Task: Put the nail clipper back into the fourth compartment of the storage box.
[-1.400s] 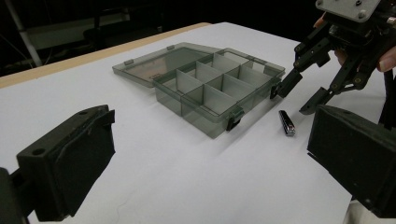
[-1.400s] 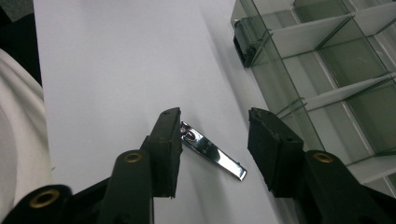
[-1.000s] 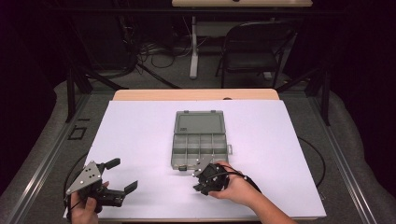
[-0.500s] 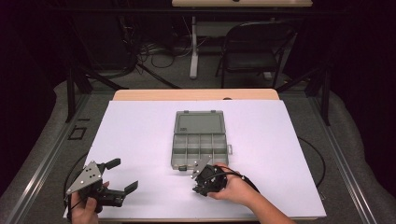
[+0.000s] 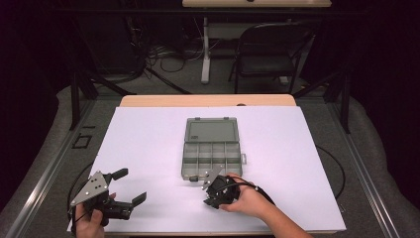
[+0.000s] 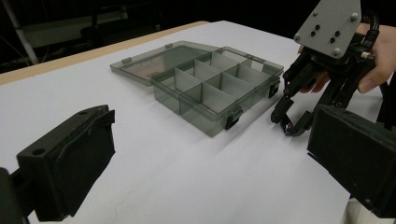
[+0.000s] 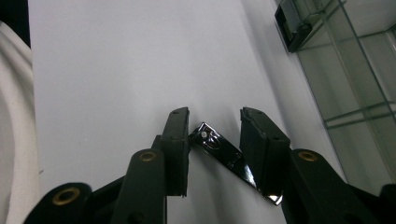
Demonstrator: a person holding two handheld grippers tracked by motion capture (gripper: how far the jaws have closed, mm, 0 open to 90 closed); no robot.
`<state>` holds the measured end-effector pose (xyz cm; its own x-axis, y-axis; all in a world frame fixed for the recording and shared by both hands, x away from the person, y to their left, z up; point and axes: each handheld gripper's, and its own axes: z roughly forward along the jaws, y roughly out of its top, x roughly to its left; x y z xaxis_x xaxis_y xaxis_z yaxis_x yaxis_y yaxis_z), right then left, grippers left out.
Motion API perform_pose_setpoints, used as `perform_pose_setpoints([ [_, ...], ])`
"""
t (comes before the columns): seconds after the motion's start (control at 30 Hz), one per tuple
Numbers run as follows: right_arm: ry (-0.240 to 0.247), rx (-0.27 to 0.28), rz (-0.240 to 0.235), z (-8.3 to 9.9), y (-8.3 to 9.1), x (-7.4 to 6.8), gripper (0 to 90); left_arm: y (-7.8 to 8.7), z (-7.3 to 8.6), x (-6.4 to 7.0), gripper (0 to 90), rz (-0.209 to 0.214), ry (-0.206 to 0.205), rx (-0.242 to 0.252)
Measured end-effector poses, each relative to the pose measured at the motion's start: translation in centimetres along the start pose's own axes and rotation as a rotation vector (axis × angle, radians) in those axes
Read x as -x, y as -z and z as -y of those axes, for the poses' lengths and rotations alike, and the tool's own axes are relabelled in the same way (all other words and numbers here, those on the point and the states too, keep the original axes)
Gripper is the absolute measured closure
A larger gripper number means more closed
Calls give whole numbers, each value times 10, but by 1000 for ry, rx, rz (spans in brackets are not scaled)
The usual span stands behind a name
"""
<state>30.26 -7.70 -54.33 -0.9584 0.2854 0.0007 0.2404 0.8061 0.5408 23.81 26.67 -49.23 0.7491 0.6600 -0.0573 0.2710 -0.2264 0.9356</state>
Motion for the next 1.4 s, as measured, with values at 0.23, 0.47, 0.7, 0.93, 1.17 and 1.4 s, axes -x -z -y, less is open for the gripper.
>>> perform_pose_setpoints([
  [0.23,-9,-5,-5,0,0,2,615,-1,0,0,4,2,-3,-5],
  [0.47,-33,-4,-14,0,0,2,647,0,0,0,4,2,-2,-4],
  [0.7,-60,6,-3,2,0,3,682,-1,0,0,4,3,-4,-8],
  [0.93,-71,6,13,1,0,2,746,-1,0,0,4,1,-3,-7],
  [1.17,-83,-4,20,0,0,1,777,0,0,0,4,1,-2,-6],
  [1.4,-103,-17,34,-2,0,-1,797,-1,0,0,4,2,-2,-6],
])
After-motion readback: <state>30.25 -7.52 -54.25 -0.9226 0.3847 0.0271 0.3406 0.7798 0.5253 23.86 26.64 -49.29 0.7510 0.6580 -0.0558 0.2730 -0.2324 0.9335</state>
